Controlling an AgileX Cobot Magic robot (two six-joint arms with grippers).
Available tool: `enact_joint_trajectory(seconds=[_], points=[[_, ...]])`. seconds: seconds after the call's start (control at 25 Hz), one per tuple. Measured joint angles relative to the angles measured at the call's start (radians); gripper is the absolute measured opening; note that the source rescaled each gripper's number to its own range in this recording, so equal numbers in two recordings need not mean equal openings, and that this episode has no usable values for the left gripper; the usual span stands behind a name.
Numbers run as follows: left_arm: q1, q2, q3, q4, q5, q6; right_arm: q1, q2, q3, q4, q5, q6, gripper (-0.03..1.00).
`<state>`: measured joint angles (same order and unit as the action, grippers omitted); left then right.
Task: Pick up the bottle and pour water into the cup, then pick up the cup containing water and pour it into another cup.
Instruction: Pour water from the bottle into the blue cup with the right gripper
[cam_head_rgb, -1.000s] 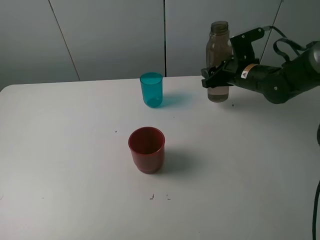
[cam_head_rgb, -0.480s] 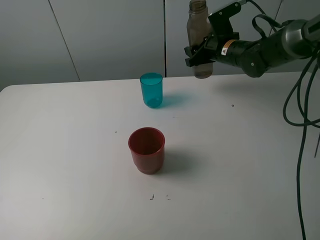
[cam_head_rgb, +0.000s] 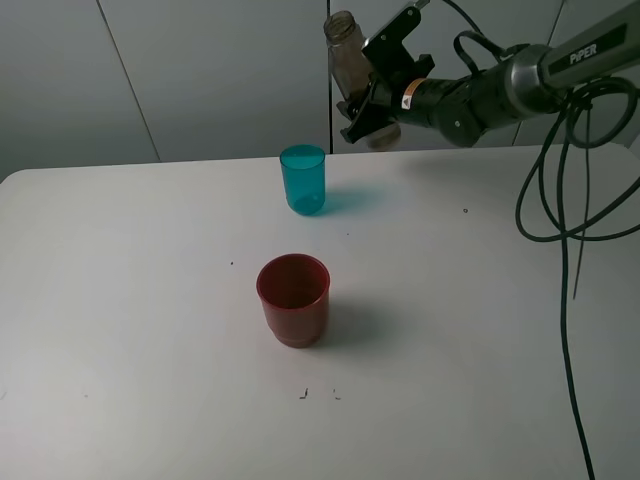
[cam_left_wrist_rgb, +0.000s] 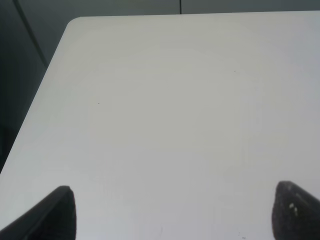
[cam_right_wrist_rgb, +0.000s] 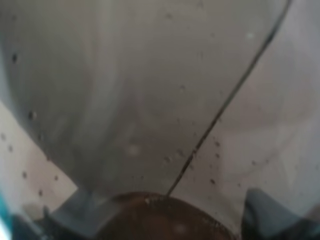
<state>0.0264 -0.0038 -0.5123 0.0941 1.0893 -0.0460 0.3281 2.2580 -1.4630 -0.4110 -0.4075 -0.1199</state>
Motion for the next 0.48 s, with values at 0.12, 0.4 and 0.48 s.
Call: enact_joint_trajectory(seconds=[0.12,0.4,0.48], points=[[0.0,0.0,0.0,0.0,0.0,0.0,0.01,0.03,-0.049,0.0,0.032,-0.058,0.0],[0.0,0.0,0.0,0.0,0.0,0.0,0.018,0.051,-0.08,-0.026,0.04,-0.237,0.0],[0.0,0.0,0.0,0.0,0.0,0.0,0.019,0.051,-0.08,-0.029,0.043,-0.295,0.0]])
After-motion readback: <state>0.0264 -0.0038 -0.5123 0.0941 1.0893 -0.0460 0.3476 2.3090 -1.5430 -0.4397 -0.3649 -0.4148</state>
